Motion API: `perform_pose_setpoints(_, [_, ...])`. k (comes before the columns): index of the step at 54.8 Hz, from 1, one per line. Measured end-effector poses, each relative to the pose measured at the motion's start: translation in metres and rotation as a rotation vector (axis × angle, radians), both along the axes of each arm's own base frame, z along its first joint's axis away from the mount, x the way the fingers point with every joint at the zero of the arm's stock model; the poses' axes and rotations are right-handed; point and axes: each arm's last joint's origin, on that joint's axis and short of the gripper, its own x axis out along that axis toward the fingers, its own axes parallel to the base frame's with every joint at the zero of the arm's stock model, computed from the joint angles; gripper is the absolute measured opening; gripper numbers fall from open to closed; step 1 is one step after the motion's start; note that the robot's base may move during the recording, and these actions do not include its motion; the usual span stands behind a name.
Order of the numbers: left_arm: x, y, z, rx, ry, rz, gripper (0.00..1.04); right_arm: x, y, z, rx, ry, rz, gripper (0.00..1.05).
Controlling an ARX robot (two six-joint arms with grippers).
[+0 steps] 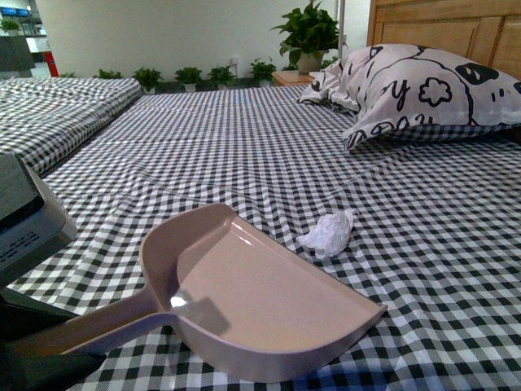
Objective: Clean up trash
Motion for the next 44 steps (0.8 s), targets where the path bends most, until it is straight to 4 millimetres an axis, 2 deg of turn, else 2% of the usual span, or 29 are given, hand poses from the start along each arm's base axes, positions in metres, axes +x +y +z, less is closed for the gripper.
perform_pose_setpoints(6, [0.000, 0.000, 0.000, 0.000, 0.000, 0.000, 0.29, 0.041, 0.001, -0.012, -0.057, 0.052, 0.018, 0.20])
perform_pose_setpoints(13, [0.000, 0.000, 0.000, 0.000, 0.000, 0.001, 0.29, 0.079, 0.000, -0.027, -0.124, 0.123, 0.022, 0.20])
perform_pose_setpoints(17, [0.000, 0.000, 0.000, 0.000, 0.000, 0.001, 0.29, 0.109, -0.007, -0.048, -0.166, 0.221, 0.004, 0.20])
perform_pose_setpoints(21, [0.000, 0.000, 0.000, 0.000, 0.000, 0.002, 0.29, 0.125, -0.012, -0.070, -0.176, 0.317, -0.007, 0.20])
perform_pose_setpoints(29, [0.000, 0.000, 0.000, 0.000, 0.000, 0.001, 0.29, 0.130, -0.006, -0.099, -0.151, 0.440, 0.057, 0.20])
perform_pose_setpoints(44, [0.000, 0.000, 0.000, 0.000, 0.000, 0.001, 0.29, 0.106, 0.024, -0.130, -0.123, 0.597, 0.273, 0.20])
